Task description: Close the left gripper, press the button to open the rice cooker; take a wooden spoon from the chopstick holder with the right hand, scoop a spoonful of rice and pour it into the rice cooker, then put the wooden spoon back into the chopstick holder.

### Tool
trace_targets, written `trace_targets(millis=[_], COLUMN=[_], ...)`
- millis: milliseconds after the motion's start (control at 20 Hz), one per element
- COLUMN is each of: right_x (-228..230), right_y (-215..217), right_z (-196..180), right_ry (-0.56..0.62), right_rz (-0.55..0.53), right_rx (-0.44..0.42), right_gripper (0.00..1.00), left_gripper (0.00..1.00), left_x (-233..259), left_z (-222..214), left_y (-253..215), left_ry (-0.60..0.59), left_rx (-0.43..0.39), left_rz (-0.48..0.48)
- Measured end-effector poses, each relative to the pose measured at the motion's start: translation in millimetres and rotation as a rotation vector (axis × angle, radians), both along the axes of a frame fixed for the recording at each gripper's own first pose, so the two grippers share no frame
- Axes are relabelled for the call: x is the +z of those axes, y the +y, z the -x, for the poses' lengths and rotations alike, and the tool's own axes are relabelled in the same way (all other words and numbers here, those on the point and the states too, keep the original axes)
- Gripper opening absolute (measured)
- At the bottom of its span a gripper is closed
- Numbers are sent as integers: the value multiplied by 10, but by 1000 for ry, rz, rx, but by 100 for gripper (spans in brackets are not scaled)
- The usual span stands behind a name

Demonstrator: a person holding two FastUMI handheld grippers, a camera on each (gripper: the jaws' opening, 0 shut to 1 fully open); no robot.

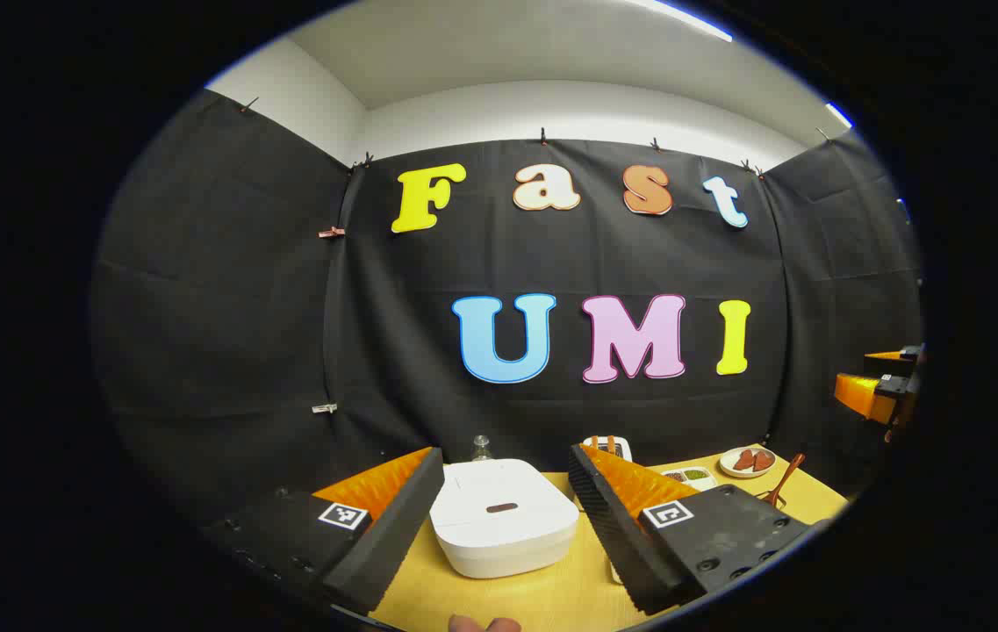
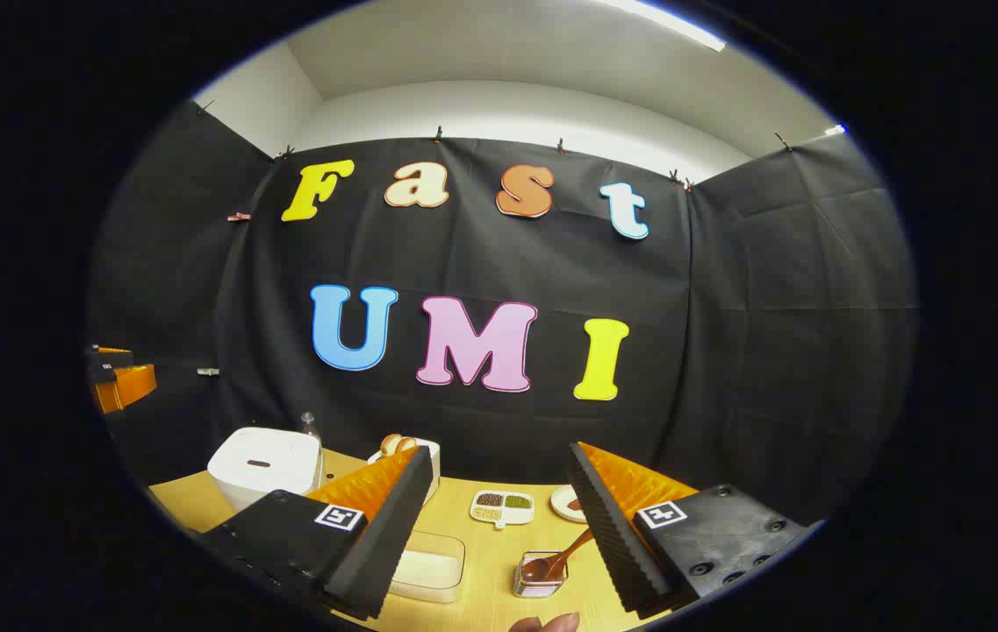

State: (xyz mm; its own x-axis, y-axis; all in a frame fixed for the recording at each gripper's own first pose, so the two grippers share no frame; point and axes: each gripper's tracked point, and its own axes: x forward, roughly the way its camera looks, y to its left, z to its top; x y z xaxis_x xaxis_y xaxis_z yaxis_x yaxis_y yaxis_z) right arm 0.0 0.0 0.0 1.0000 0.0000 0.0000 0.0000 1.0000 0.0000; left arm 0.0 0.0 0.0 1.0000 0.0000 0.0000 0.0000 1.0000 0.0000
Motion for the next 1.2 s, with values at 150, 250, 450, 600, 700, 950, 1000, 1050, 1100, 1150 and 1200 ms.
trace_targets(millis=[150, 250, 450, 600, 700, 950, 1000, 1050, 1100, 1150, 1200], right_x=[-17, -28, -44, -33, -34, -33, -39, -40, -40, -47, -44], right_y=[34, 32, 49, 42, 44, 52, 46, 50, 52, 51, 55], right_z=[18, 25, 30, 34, 35, 32, 31, 30, 30, 31, 35], right_ry=[2, 2, 5, 2, 1, 1, 1, 1, 0, 0, 0], right_rz=[6, 9, 11, 13, 16, 25, 26, 28, 31, 34, 37], right_rx=[3, 0, 0, -3, -3, -7, -8, -9, -10, -11, -12], right_gripper=[97, 97, 97, 97, 97, 97, 97, 97, 97, 97, 97], left_gripper=[93, 98, 98, 98, 98, 98, 98, 98, 98, 98, 98], left_x=[-21, -52, -48, -56, -52, -81, -80, -71, -71, -70, -66], left_z=[2, 4, 10, 8, 15, -3, -1, -10, -12, -21, -30], left_y=[8, 13, 10, -2, -5, 2, 12, 19, 12, -10, -30], left_ry=[5, 10, 12, 10, 10, 17, 15, 12, 10, 8, 9], left_rx=[1, 2, 4, 1, 1, 2, 2, 1, -4, -14, -24], left_rz=[12, 13, 11, 8, 8, 15, 13, 10, 9, 8, 7])
